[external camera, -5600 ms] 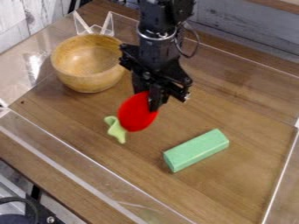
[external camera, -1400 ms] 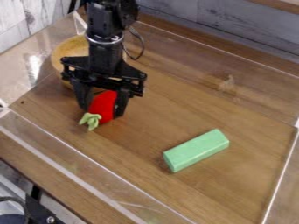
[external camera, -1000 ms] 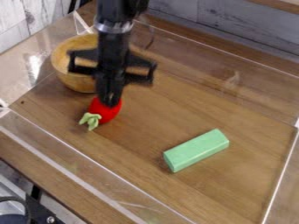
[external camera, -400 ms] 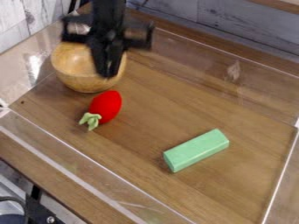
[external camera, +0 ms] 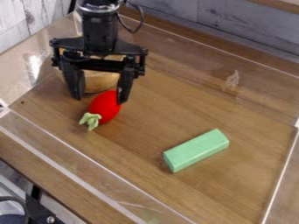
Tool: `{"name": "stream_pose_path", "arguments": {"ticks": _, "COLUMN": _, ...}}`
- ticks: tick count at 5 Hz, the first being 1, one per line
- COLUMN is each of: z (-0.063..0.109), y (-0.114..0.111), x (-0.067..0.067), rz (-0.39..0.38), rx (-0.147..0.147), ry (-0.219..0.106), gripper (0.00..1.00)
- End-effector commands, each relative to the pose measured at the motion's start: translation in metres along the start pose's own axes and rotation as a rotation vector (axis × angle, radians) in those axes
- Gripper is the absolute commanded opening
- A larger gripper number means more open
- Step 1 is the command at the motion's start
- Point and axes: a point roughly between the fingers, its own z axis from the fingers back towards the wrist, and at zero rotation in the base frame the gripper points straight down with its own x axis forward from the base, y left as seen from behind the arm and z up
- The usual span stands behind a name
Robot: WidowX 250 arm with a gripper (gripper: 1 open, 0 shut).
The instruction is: Move the red object to the left side of the table
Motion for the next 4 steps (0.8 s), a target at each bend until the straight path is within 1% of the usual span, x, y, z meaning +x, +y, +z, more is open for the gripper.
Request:
{"name": "stream_pose_path", "arguments": {"ticks": 1, "z": 0.005, "y": -0.009, "x": 0.0, "rz": 0.019, "rx": -0.03, "ry": -0.045, "gripper": 1.0}}
{"name": "stream_pose_path", "arguments": {"ticks": 2, "z": -0.004, "y": -0.027, "x": 0.0, "rz": -0.016, "rx": -0.044, "ry": -0.059, "gripper": 1.0}}
{"name": "stream_pose_path", "arguments": {"ticks": 3, "z": -0.003, "y": -0.053, "x": 0.017, "rz": -0.089, "rx": -0.053, "ry": -0.073, "gripper": 1.0}}
{"name": "stream_pose_path", "arguments": {"ticks": 4, "z": -0.001, "y": -0.079, "x": 0.03, "rz": -0.192, "rx": -0.064, "ry": -0.075, "gripper": 1.0}}
